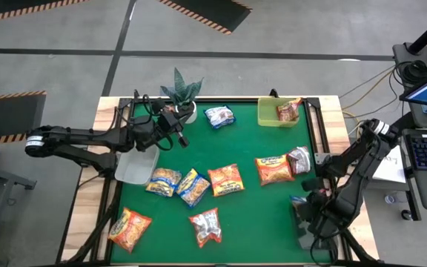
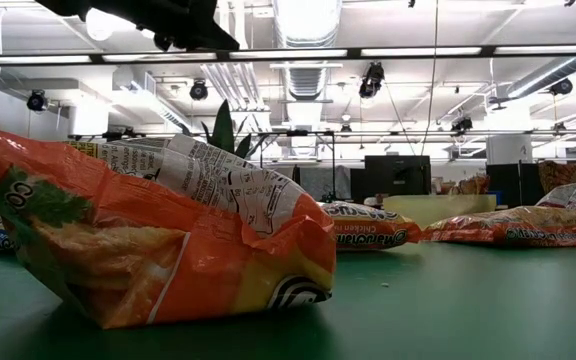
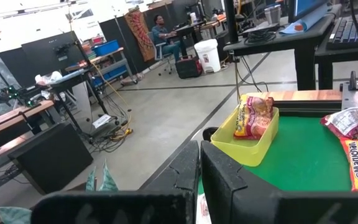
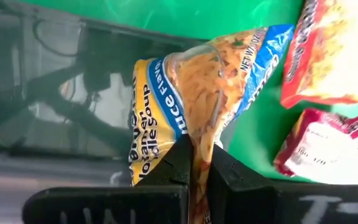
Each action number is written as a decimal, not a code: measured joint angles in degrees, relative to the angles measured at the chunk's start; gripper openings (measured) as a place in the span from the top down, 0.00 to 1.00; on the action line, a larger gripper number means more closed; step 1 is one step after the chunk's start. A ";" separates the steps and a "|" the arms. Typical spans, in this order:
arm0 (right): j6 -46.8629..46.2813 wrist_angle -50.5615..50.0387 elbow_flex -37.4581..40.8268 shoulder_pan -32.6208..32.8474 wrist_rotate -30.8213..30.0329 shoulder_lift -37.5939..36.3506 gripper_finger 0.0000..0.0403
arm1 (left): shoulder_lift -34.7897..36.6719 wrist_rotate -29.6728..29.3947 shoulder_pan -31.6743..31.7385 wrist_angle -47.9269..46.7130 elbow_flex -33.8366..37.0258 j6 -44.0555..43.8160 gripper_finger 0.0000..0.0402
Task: Sort Maruchan noodles
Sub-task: Put the blue noodle pack into the black bin, then put the orange noodle pack into the white bin
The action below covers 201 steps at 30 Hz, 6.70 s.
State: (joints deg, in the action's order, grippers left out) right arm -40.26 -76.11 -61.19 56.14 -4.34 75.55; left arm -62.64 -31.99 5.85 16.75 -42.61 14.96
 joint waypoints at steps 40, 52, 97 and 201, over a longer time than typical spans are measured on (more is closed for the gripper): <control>-17.52 -9.53 -10.40 -3.06 -22.16 2.67 0.83 | -0.01 0.77 -0.01 -2.42 0.00 -5.23 1.00; -8.10 9.44 -7.26 -18.65 -27.34 -1.03 0.96 | -4.07 26.14 -0.12 -9.25 0.00 -15.86 1.00; -4.83 61.20 16.08 -52.15 -1.72 -6.12 0.81 | -37.68 34.67 -8.44 -12.84 -7.06 -19.98 1.00; 48.39 102.08 17.67 -46.88 -22.68 19.39 0.87 | -31.01 21.10 -6.61 -8.81 -5.62 -26.47 0.62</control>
State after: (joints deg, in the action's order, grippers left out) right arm 8.13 25.97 -43.52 9.26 -27.03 94.94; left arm -93.65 -10.89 -0.76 7.94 -48.23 -11.51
